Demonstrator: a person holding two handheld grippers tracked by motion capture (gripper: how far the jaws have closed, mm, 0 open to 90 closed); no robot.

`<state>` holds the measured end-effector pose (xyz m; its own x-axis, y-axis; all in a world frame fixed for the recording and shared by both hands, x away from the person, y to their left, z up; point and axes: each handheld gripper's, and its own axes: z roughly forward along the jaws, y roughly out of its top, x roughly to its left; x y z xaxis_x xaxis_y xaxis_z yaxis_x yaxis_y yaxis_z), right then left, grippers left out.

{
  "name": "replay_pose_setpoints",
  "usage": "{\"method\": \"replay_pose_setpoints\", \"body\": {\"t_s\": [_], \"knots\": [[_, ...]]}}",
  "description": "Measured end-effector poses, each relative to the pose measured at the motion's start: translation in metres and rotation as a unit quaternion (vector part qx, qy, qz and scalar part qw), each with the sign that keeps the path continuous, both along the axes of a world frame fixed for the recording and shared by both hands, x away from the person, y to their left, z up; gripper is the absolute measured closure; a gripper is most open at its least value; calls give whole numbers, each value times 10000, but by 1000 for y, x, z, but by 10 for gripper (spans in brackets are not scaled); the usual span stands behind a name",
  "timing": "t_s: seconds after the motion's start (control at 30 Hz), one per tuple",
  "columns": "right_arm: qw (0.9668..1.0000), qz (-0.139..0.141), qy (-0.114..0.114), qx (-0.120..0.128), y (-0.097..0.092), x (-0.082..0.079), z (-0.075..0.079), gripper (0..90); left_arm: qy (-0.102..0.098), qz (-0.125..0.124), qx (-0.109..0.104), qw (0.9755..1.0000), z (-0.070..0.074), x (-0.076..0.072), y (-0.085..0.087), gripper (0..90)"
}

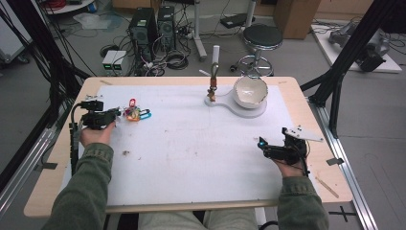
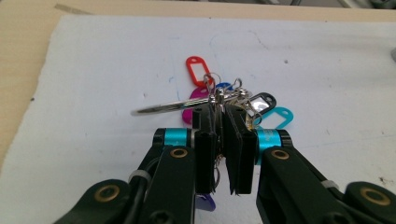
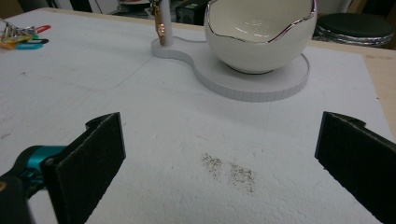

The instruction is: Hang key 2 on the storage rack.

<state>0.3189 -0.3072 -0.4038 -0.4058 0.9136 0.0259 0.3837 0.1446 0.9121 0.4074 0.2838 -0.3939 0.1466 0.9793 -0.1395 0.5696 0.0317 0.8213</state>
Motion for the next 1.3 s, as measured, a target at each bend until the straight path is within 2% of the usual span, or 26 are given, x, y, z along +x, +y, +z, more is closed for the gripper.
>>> {"method": "replay_pose_setpoints", "body": {"t_s": [0.17,0.27,0.3,0.4,0.47,0.6,0.77,0.87,0.93,1.07,1.3], "knots": [[10000,-10,-19,19,-1,0,0,8,-66,-21,-8,10000,2,-2,2,826],[10000,-27,-23,42,-1,0,0,8,-150,-70,-95,9998,5,-4,1,825],[10000,-33,-23,43,-1,0,0,8,-193,-110,-103,9997,8,-5,1,826],[10000,-51,-42,61,-1,0,1,8,-296,-262,117,9992,20,-5,-2,825],[10000,-56,-30,65,-1,0,1,8,-382,-307,174,9986,27,-5,-3,826],[9999,-60,-42,78,-1,0,1,8,-471,-403,139,9980,39,-5,-6,825],[9999,-49,-43,86,-1,0,1,7,-620,-671,96,9958,54,-6,-11,825],[9999,-45,-54,92,-1,-1,1,8,-601,-818,212,9946,63,-3,-15,825],[9999,-51,-69,110,-2,-1,1,8,-660,-915,247,9933,72,-2,-18,825],[9998,-58,-64,173,-3,-2,2,8,-763,-1044,226,9913,87,0,-24,824],[9995,-85,-87,276,-5,-3,3,8,-864,-1280,314,9875,110,7,-42,842]]}}
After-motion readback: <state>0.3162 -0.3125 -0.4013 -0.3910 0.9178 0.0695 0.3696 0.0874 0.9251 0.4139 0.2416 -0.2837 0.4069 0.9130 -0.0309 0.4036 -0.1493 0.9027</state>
